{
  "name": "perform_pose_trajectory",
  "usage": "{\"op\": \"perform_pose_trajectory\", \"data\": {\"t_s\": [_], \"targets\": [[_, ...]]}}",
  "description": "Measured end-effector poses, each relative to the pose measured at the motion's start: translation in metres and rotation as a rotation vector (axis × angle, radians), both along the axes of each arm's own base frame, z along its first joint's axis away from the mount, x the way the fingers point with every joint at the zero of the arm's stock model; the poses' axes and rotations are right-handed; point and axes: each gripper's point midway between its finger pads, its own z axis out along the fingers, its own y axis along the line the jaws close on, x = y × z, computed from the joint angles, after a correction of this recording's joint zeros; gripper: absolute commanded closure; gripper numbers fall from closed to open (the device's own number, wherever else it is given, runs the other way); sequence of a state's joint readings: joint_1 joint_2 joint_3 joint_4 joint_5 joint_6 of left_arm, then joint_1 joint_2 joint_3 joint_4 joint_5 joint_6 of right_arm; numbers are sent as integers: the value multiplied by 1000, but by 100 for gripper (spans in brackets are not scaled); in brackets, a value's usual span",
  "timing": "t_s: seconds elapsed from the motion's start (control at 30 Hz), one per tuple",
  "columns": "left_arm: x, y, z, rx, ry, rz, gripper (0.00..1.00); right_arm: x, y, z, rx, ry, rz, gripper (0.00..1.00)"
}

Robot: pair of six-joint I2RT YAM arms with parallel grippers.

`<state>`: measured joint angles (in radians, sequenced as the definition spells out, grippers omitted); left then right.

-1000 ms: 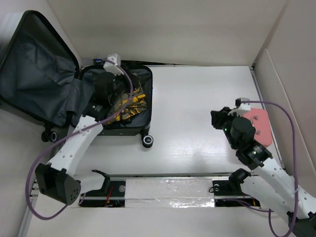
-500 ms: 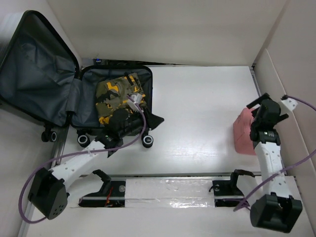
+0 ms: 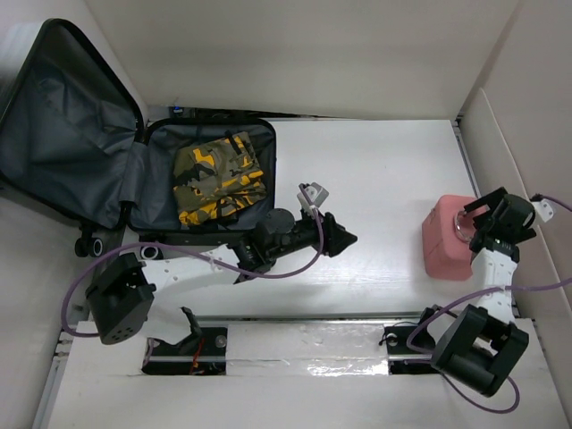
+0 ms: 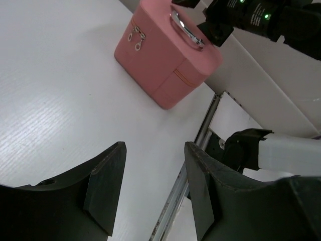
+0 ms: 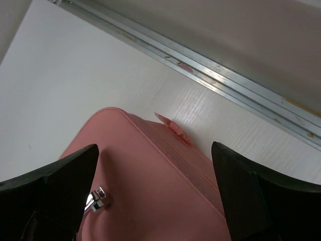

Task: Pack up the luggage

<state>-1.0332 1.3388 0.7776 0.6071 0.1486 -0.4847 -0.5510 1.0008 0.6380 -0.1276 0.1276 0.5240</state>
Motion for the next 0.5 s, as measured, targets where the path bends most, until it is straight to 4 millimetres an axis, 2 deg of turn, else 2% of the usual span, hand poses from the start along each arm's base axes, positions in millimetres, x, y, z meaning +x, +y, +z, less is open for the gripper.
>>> {"op": "perform_pose_trajectory", "data": {"t_s": [0.13, 0.23, 0.3, 0.4, 0.5], "targets": [[-5, -4, -21, 38, 30, -14, 53, 20, 15, 2, 33, -56, 133, 4], [-3, -3, -24, 48, 31, 3, 53, 42, 46, 6, 49, -131, 281, 5], [1, -2, -25, 53, 27, 28, 53, 59, 82, 10, 71, -171, 400, 5], [8, 2, -28, 67, 26, 72, 53, 85, 150, 12, 130, -211, 606, 5], [15, 8, -27, 77, 23, 126, 52, 106, 209, 3, 213, -188, 759, 5]]}}
